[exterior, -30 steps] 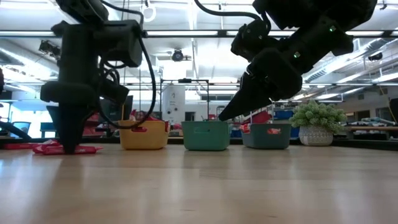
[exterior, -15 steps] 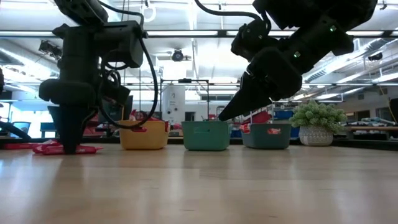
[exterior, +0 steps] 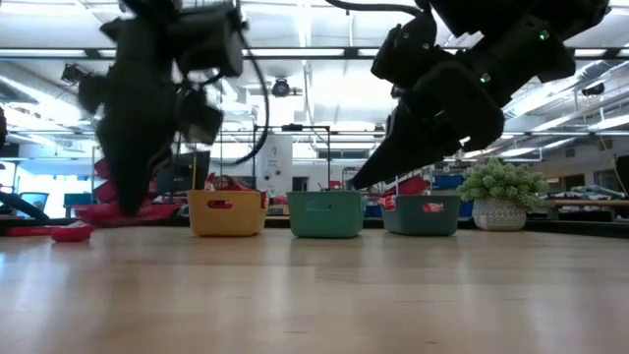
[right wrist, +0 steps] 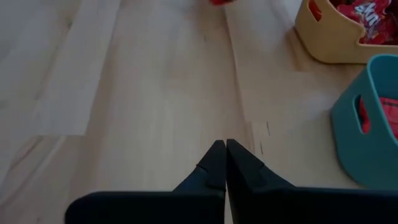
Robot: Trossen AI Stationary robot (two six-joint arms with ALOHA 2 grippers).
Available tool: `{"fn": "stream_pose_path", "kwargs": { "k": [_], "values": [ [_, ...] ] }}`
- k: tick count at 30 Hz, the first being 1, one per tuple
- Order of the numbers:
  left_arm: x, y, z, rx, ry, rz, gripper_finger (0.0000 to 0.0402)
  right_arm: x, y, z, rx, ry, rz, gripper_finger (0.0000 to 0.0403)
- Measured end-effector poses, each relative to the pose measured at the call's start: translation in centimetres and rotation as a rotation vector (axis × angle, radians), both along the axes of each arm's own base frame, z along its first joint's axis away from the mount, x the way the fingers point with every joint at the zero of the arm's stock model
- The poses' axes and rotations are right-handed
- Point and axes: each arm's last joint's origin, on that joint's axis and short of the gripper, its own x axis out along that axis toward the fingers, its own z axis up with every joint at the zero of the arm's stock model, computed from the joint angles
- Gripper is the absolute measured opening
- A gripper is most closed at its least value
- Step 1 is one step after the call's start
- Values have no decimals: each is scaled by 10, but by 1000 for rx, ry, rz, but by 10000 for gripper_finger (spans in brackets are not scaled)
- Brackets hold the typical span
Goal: Sort candy
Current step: Put the red chocolate into the green bin
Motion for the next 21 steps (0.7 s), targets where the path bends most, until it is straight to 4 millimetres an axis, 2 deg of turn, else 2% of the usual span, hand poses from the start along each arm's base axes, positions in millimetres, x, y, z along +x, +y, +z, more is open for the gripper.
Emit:
{"fn": "stream_pose_path", "kwargs": {
  "k": [6,12,17,21],
  "values": [
    [25,2,37,-17,-135,17,74,-9,4,13,2,17,12,0],
    [52,26,75,20,-349,116,74,-20,7,31,-6,1,1,0],
    [69,58,88,17,-563,180,74,-25,9,42,-3,-29,-8,0],
    [83,84,88,-16,-693,227,74,-26,10,44,-1,-34,-5,0]
  ]
}}
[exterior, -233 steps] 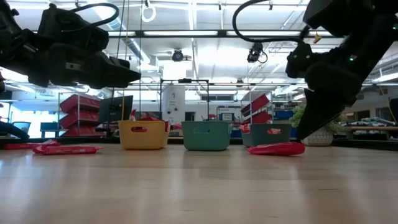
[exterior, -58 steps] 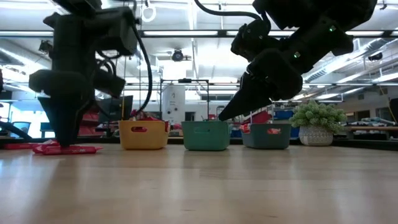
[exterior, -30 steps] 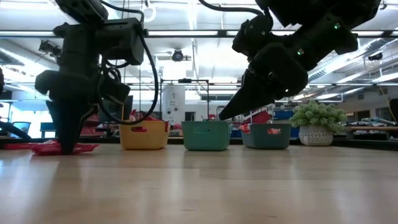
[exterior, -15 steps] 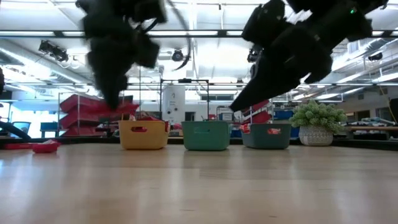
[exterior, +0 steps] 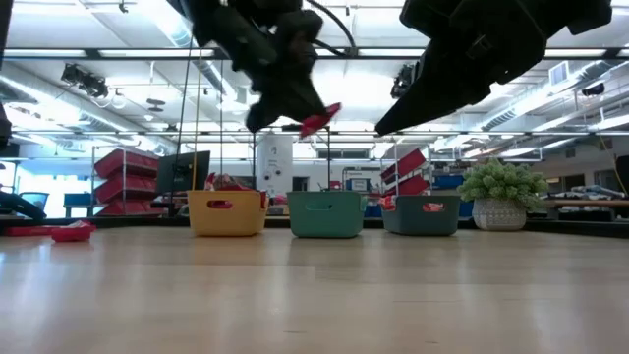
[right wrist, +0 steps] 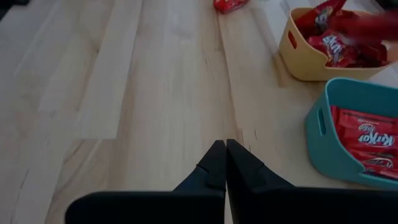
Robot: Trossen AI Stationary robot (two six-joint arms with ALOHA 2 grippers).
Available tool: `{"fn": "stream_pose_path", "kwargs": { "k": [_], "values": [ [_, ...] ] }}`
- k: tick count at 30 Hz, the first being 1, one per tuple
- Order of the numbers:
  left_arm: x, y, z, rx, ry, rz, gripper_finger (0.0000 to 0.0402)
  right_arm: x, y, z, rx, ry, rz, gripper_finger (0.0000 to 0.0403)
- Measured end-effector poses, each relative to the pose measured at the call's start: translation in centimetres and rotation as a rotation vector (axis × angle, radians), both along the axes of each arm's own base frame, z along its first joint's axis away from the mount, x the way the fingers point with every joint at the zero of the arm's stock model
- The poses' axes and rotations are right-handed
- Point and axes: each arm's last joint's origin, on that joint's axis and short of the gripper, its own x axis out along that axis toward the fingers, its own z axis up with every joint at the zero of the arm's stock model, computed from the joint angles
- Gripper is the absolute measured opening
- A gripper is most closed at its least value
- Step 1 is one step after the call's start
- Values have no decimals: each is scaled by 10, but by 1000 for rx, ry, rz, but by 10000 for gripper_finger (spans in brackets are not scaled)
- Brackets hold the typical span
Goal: Sort candy
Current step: Put the red chocolate into the green bin
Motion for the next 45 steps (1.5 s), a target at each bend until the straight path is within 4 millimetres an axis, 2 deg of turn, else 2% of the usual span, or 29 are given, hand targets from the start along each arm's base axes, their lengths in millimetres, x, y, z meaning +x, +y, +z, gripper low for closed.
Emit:
{"fn": "stream_pose_path", "kwargs": {
  "k": [4,12,19,27,35,38,41,45],
  "values": [
    [8,20,-10,-25,-33,38,73,0,0,-1,0,2,-1,0],
    [25,46,-50,-49,46,91,73,0,0,-2,9,8,-11,0],
    [44,54,-62,-63,95,98,83,0,0,-2,9,12,-13,0],
    [45,54,-69,-40,169,59,122,-1,0,-3,15,23,-20,0],
    [44,54,-69,-3,169,14,180,-1,0,-3,24,23,-26,0],
    [41,52,-61,13,178,-62,185,-1,0,-3,23,23,-26,0],
    [36,46,-38,106,238,-110,162,-1,-1,-3,22,28,-26,0],
    [23,25,-10,272,370,-162,91,-2,-1,-5,16,43,-27,0]
  ]
}}
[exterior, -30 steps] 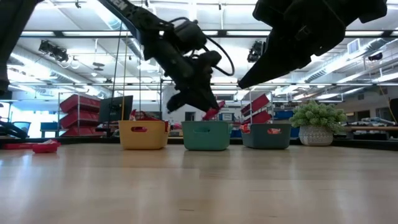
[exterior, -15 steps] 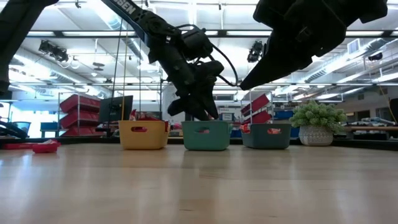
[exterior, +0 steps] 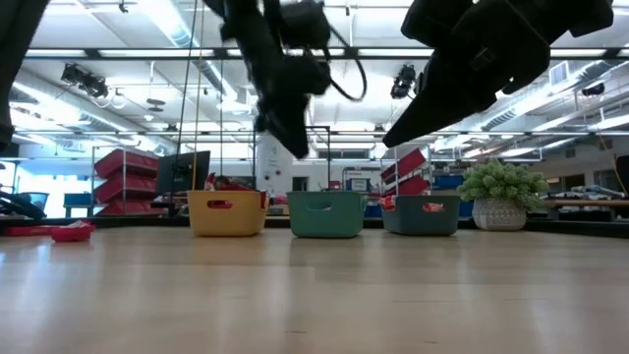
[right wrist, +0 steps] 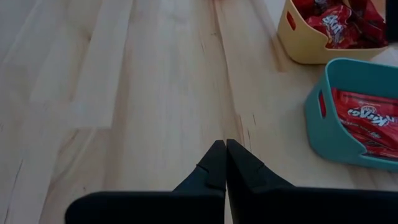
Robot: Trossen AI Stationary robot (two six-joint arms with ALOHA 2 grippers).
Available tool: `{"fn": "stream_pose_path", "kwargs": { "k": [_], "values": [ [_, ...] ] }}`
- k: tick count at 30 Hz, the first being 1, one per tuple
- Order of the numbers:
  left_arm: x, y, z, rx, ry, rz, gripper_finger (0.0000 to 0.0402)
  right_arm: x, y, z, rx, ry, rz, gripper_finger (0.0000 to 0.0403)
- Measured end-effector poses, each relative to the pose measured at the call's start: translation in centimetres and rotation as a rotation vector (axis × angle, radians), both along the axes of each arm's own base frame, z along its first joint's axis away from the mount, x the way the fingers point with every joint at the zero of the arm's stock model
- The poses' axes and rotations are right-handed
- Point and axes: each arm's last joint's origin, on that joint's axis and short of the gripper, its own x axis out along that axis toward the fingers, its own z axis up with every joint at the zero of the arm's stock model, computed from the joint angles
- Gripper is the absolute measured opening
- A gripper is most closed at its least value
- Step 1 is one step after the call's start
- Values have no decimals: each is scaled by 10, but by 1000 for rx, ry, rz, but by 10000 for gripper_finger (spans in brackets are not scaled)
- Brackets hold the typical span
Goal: Sort candy
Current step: Put the red chocolate into the green bin
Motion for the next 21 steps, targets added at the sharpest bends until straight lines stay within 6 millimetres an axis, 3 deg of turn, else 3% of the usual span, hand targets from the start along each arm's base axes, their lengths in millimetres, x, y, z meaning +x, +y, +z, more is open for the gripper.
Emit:
{"fn": "stream_pose_path", "kwargs": {
  "k": [4,8,21],
  "values": [
    [-19,-22,23,32,14,-25,13,0,0,0,-1,3,0,0],
    [-47,-39,26,24,59,28,7,0,0,0,-1,3,0,0],
    [-140,-78,3,-114,246,276,1,3,1,4,19,-52,-1,0]
  ]
}}
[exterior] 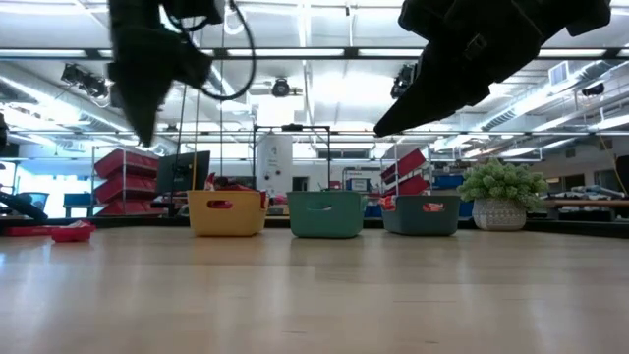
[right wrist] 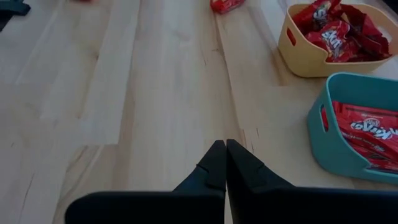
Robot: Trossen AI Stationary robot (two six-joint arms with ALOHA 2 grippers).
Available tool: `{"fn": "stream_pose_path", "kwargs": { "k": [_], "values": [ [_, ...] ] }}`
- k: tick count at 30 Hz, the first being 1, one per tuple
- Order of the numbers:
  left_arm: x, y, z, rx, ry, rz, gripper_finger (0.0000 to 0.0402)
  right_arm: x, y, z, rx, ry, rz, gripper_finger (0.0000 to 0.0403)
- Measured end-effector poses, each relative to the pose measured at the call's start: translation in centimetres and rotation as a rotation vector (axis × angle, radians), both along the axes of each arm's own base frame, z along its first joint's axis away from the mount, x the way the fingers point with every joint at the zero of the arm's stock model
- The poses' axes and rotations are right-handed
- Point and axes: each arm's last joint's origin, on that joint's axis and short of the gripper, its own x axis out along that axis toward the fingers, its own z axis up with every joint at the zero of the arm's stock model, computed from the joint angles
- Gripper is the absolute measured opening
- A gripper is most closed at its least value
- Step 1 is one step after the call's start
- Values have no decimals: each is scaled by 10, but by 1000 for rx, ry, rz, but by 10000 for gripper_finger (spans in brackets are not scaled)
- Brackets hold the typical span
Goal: Sort candy
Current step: Put the red chocolate into the green bin
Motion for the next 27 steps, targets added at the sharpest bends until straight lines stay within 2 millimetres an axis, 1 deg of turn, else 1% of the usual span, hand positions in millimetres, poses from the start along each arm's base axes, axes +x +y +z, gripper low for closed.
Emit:
{"fn": "stream_pose_path", "kwargs": {
  "k": [3,5,8,11,13,18,23,27],
  "values": [
    [-14,-7,-7,-34,68,-7,1,0,0,0,-1,-1,1,0],
    [-18,-10,-13,-45,100,-42,2,0,0,0,-1,-1,1,0],
    [-23,-16,-25,-42,151,-160,9,0,0,0,-3,-4,5,0],
    [-25,-20,-36,-30,192,-292,28,0,0,0,-3,-3,7,0],
    [-27,-23,-42,-25,232,-373,46,0,0,0,0,-2,12,0],
    [-29,-26,-50,12,252,-525,104,0,0,0,0,-1,14,0],
    [-31,-26,-59,78,260,-604,165,0,0,0,0,-1,14,0],
    [-31,-26,-65,94,272,-607,205,0,0,0,0,1,14,0]
  ]
}}
